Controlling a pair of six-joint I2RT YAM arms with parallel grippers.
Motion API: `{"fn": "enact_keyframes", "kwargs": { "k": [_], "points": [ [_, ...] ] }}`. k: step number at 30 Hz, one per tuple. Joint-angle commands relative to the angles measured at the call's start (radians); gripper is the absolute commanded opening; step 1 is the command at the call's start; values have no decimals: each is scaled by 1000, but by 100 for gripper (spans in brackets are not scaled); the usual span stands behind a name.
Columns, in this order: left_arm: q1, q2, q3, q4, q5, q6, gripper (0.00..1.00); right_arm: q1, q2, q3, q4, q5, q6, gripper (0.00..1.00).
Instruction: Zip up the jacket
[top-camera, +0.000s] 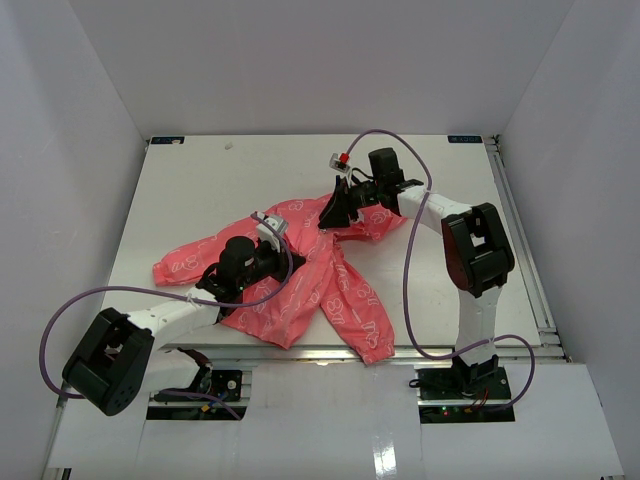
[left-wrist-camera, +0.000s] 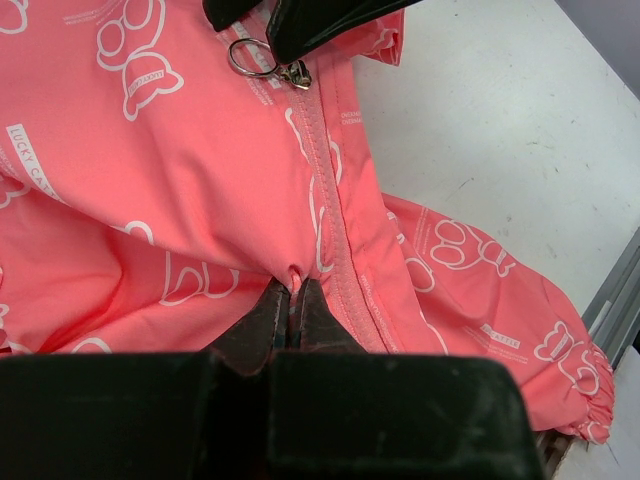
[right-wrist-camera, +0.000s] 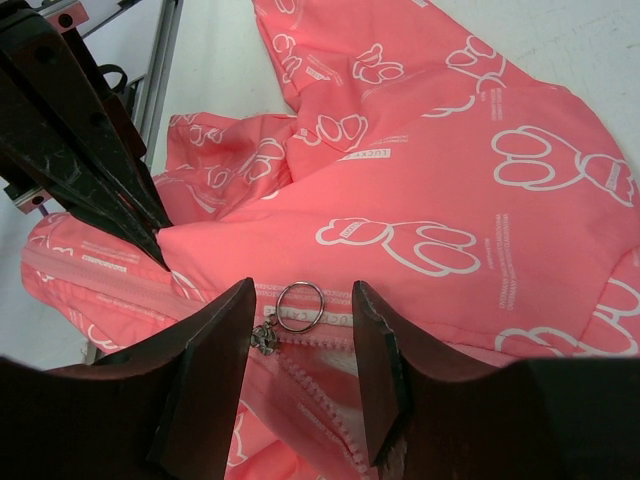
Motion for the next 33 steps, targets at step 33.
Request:
{"fn": "enact_keyframes", "kwargs": {
  "k": [33],
  "points": [
    [-4, -5, -4, 38, -45, 33, 0, 70, 1, 77, -256, 165, -168, 53]
  ]
}}
